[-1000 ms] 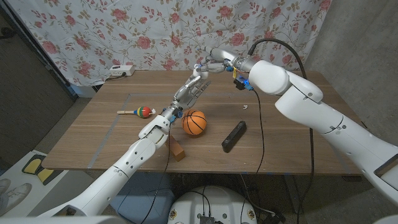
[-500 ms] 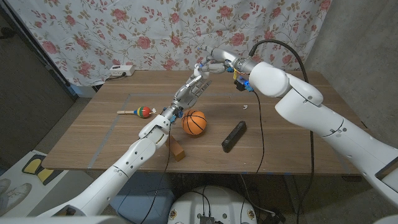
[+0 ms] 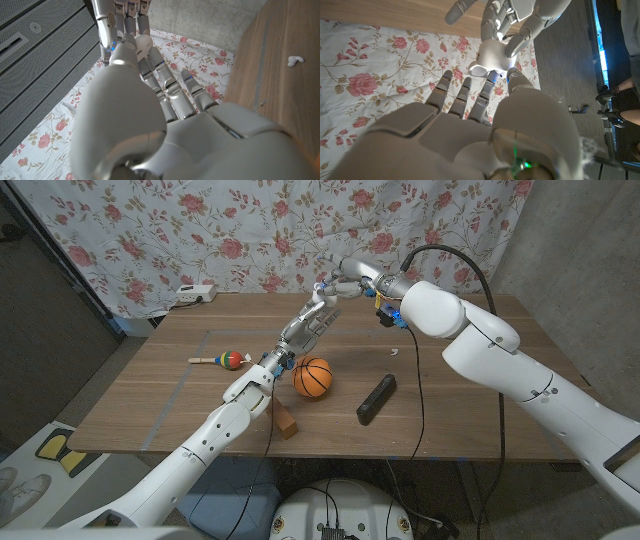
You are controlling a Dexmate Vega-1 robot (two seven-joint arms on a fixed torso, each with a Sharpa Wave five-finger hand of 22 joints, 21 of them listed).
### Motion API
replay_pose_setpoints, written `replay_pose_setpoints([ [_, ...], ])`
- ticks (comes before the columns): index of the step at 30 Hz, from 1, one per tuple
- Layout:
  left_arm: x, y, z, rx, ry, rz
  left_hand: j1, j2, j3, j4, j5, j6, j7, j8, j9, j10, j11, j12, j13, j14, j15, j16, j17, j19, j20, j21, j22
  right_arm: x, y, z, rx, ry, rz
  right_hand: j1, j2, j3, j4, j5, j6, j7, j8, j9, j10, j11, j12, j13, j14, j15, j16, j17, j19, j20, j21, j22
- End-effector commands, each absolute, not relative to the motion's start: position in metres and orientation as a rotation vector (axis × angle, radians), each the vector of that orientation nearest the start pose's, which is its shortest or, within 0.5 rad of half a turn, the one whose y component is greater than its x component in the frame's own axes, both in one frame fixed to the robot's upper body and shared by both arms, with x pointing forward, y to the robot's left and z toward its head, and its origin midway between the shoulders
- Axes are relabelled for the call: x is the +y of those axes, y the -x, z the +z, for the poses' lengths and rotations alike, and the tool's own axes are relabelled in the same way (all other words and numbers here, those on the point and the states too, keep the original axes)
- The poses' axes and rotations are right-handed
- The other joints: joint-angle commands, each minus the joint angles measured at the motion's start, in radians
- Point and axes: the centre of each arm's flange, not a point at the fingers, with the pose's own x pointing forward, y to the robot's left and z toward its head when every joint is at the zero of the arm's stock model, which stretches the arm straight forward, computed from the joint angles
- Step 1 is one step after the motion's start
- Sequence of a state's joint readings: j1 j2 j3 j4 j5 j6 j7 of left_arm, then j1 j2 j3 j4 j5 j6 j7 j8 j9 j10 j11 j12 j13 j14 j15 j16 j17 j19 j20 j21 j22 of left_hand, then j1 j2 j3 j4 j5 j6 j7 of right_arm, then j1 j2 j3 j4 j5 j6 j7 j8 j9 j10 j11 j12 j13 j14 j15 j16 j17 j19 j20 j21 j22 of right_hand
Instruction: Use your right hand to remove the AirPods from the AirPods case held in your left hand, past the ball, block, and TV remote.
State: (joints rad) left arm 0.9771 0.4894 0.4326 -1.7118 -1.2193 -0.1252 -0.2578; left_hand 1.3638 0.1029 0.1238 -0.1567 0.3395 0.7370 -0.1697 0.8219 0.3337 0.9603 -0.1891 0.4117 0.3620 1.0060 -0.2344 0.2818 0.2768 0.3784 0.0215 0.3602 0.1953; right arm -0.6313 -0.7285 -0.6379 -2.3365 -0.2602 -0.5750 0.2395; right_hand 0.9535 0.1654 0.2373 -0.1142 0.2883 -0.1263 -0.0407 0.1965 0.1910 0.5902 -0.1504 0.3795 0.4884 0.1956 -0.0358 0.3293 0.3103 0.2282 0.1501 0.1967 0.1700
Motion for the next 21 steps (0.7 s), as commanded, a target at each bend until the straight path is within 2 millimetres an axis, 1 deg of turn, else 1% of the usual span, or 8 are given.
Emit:
replay_pose_setpoints([
  [1,0.1536,-0.5669,-0.0147,-0.519,0.581,-0.816,0.026,0.036,0.010,0.002,0.002,0.002,0.000,0.004,0.002,0.002,-0.003,0.005,0.259,0.004,-0.008,0.003,0.001,-0.002,-0.002,0.007,0.003,-0.0831,-0.4516,0.1272,-0.801,1.131,0.306,-0.004,0.002,-0.002,0.004,-0.007,0.013,0.000,-0.001,0.001,-0.012,-0.001,0.031,0.038,0.016,-0.055,0.015,0.017,0.008,-0.006,0.002,0.004],
  [10,0.1524,-0.5670,-0.0139,-0.523,0.580,-0.823,0.027,0.036,0.011,0.002,0.001,0.002,-0.001,0.005,0.003,0.000,-0.003,0.004,0.259,0.000,-0.008,0.002,0.002,-0.002,-0.001,0.008,0.003,-0.0836,-0.4531,0.1248,-0.804,1.114,0.294,0.015,0.007,0.006,-0.010,-0.018,0.032,-0.007,0.000,0.002,-0.027,-0.015,0.099,0.126,0.030,-0.074,0.037,0.052,0.016,-0.019,0.004,0.005],
  [11,0.1526,-0.5670,-0.0142,-0.522,0.580,-0.823,0.027,0.036,0.011,0.002,0.001,0.002,0.000,0.005,0.002,0.001,-0.004,0.004,0.259,0.000,-0.008,0.002,0.002,-0.002,-0.001,0.008,0.003,-0.0835,-0.4533,0.1246,-0.803,1.113,0.295,0.022,0.007,0.009,-0.014,-0.022,0.035,-0.008,-0.001,0.002,-0.030,-0.020,0.126,0.157,0.037,-0.078,0.046,0.065,0.018,-0.019,0.004,0.005],
  [12,0.1528,-0.5669,-0.0145,-0.518,0.580,-0.820,0.027,0.036,0.011,0.002,0.001,0.002,0.001,0.005,0.002,0.001,-0.004,0.004,0.260,-0.001,-0.008,0.001,0.002,-0.003,-0.001,0.008,0.003,-0.0835,-0.4533,0.1243,-0.802,1.110,0.297,0.023,0.007,0.009,-0.015,-0.024,0.038,-0.008,-0.001,0.003,-0.031,-0.022,0.138,0.172,0.037,-0.078,0.048,0.071,0.019,-0.019,0.004,0.005],
  [16,0.1527,-0.5668,-0.0136,-0.526,0.585,-0.827,0.027,0.037,0.011,0.002,0.001,0.001,0.001,0.005,0.002,0.002,-0.004,0.005,0.260,-0.002,-0.008,0.001,0.002,-0.004,0.000,0.007,0.003,-0.0833,-0.4531,0.1238,-0.809,1.106,0.291,0.031,0.006,0.009,-0.018,-0.033,0.046,-0.009,-0.002,0.003,-0.043,-0.024,0.194,0.243,0.041,-0.087,0.065,0.100,0.021,-0.021,0.004,0.006],
  [20,0.1521,-0.5666,-0.0137,-0.528,0.599,-0.844,0.027,0.037,0.011,0.002,0.001,0.001,0.002,0.005,0.003,0.001,-0.004,0.003,0.260,-0.001,-0.008,0.002,0.003,-0.004,0.000,0.008,0.003,-0.0839,-0.4525,0.1247,-0.814,1.102,0.283,0.051,0.007,0.015,-0.028,-0.037,0.052,-0.016,-0.003,0.003,-0.061,-0.029,0.233,0.296,0.037,-0.091,0.074,0.120,0.023,-0.027,0.004,0.006],
  [21,0.1520,-0.5663,-0.0142,-0.524,0.611,-0.841,0.027,0.038,0.011,0.002,0.001,0.001,0.001,0.005,0.002,0.001,-0.004,0.004,0.260,-0.001,-0.008,0.002,0.003,-0.004,-0.001,0.008,0.003,-0.0842,-0.4525,0.1247,-0.814,1.102,0.281,0.063,0.009,0.021,-0.033,-0.038,0.053,-0.018,-0.004,0.003,-0.069,-0.032,0.249,0.318,0.038,-0.095,0.077,0.128,0.022,-0.028,0.004,0.006],
])
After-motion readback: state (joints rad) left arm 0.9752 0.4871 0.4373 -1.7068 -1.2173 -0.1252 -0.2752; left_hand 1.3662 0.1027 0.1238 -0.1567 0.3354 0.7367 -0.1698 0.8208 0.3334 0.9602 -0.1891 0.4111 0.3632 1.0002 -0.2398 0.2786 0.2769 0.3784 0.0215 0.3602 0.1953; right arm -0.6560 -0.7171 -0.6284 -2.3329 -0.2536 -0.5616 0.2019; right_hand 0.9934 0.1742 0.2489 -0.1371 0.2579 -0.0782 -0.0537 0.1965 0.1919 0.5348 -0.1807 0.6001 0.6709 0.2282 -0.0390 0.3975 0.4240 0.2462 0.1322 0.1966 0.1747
